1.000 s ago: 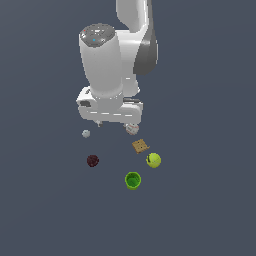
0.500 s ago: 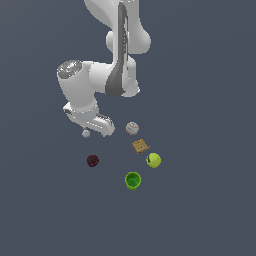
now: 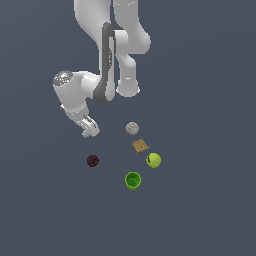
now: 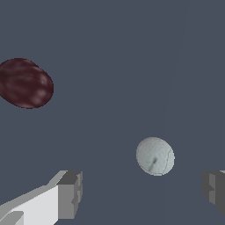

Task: Pick up a designated object from a clutter of objects.

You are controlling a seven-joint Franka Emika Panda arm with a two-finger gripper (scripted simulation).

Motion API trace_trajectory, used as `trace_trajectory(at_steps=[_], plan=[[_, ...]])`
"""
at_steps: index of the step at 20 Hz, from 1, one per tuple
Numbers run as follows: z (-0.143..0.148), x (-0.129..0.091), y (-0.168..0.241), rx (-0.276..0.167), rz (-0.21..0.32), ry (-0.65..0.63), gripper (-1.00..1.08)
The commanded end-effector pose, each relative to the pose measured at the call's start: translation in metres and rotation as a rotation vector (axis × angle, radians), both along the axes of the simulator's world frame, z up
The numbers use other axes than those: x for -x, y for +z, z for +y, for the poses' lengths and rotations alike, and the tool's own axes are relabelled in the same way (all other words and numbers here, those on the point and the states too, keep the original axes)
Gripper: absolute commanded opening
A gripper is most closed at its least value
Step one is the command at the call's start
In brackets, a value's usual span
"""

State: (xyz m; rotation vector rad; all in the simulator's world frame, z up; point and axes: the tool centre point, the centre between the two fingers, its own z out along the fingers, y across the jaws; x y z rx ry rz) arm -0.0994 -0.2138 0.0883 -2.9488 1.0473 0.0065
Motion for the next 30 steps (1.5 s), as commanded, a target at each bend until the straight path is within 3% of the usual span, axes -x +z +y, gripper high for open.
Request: trace_trajectory(at_steps=[1, 7, 28, 29, 30], plan=[[-0.009, 0.010, -0.008, 0.006, 0.000, -0.038, 1.00], [-0.019, 0.022, -0.017, 0.013, 0.001, -0.080, 1.00], [-0.019, 0.023, -0.064, 0.013, 0.001, -0.080, 1.00], [-0.019, 0.023, -0.064, 0.013, 0.001, -0.080, -1.00], [-0.019, 0.023, -0.064, 0.013, 0.001, -0.080, -1.00]])
